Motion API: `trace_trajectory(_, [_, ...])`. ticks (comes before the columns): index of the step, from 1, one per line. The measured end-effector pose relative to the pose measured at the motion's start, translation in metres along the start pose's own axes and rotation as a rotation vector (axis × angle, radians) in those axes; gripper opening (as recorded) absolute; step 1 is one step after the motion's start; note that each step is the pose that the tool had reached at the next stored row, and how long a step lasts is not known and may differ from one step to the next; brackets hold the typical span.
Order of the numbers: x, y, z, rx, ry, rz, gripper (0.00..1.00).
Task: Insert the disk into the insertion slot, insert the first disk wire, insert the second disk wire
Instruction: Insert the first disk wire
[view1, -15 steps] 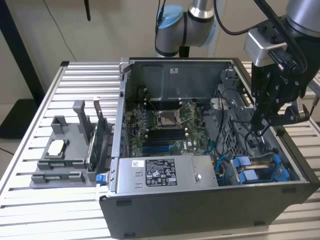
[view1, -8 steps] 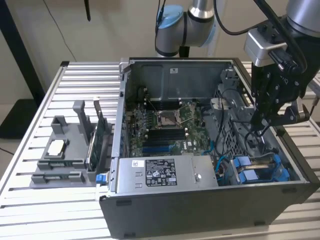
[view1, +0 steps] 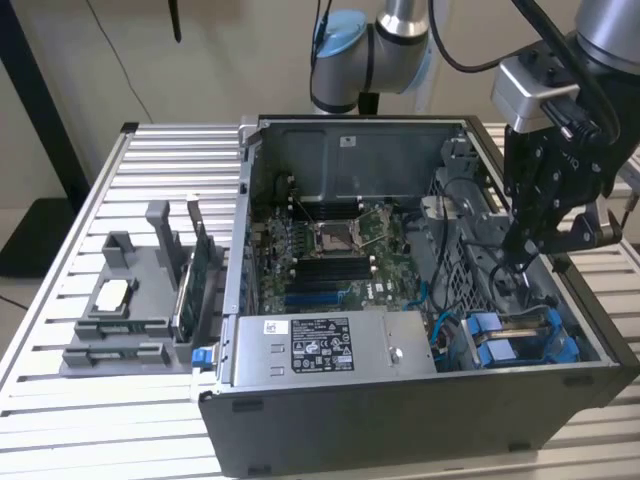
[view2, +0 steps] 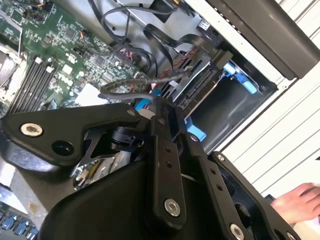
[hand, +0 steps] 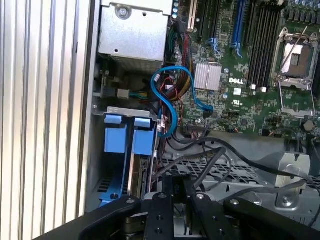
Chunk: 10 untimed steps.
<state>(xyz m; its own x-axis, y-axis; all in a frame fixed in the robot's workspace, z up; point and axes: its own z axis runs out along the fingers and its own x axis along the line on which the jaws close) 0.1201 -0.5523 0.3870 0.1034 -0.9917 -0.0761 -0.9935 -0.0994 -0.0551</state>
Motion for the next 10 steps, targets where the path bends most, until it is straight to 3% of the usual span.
trace_trajectory(10, [0.0024, -0.0102, 0.0020, -0.0435, 0.0276, 0.002, 0.19])
